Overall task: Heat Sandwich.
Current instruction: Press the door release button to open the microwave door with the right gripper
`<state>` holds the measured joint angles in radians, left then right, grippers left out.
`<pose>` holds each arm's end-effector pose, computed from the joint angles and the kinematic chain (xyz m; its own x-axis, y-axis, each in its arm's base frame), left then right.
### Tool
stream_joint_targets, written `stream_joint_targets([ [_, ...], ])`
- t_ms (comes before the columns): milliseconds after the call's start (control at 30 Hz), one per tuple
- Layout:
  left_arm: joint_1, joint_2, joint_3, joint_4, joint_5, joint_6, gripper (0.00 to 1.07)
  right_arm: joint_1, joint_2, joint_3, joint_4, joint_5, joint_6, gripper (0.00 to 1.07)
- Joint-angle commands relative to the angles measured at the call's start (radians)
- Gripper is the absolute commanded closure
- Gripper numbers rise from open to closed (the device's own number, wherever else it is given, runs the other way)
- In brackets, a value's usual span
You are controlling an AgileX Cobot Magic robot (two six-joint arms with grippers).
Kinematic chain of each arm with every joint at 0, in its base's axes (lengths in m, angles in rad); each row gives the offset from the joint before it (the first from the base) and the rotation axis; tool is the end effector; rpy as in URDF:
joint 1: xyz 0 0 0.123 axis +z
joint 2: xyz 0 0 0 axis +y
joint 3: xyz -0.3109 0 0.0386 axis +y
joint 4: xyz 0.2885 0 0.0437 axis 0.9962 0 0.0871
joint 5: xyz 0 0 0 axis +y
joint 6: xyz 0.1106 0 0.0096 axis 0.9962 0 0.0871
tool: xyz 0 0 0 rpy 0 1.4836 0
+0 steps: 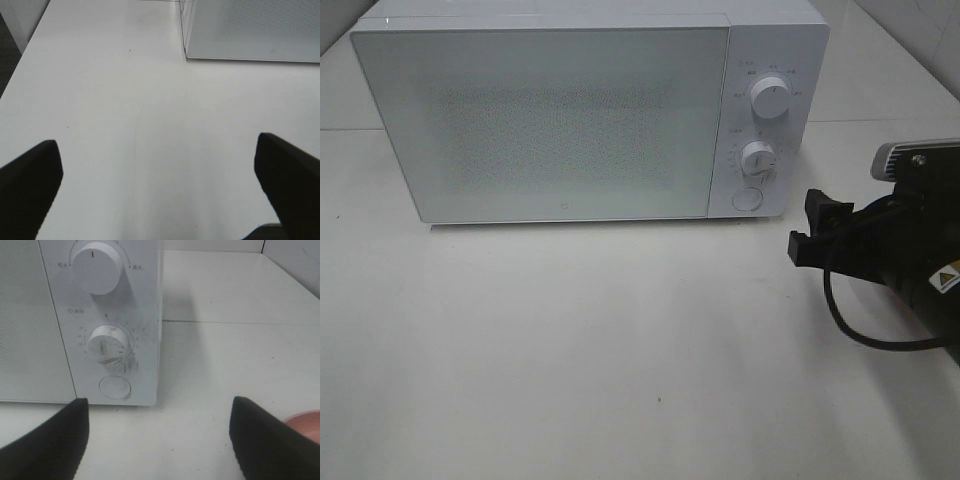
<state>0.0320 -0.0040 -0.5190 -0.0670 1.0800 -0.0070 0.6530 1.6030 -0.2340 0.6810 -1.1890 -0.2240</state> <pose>0.0161 -0.0060 0.2922 -0.4521 -0.0530 -0.8904 0.0033 0.9981 -0.0611 0.2282 0.0929 0.1417 -0.1506 -0.0446 -0.9876 -0.0269 0.9988 -0.0410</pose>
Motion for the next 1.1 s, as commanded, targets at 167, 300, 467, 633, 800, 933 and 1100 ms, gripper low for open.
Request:
stream_joint_targets([
  [167, 0.005, -0.023, 0.001, -0.002, -0.009, 0.0, 0.07, 0.06, 0.069, -0.003, 0.011, -0.055, 0.061, 0.32],
  [300, 0.005, -0.023, 0.001, -0.002, -0.009, 0.0, 0.07, 0.06, 0.075, -0.003, 0.011, -0.059, 0.061, 0.32],
  [467, 0.005, -0.023, 0.001, -0.002, -0.009, 0.0, 0.07, 0.06, 0.075, -0.003, 0.011, -0.059, 0.061, 0.32],
  [633, 0.005, -0.023, 0.001, -0.002, -0.009, 0.0, 0.07, 0.06, 0.075, -0.003, 0.011, -0.059, 0.131, 0.32],
  [800, 0.005, -0.023, 0.001, -0.002, -0.009, 0.0, 0.07, 0.06, 0.075, -0.003, 0.011, -0.059, 0.425, 0.32],
  [933, 0.005, -0.023, 0.001, -0.002, -0.009, 0.0, 0.07, 0.06, 0.075, -0.003, 0.011, -0.059, 0.61, 0.32],
  [1100, 0.005, -0.023, 0.001, -0.002, -0.009, 0.0, 0.07, 0.06, 0.075, -0.003, 0.011, -0.059, 0.907, 0.32],
])
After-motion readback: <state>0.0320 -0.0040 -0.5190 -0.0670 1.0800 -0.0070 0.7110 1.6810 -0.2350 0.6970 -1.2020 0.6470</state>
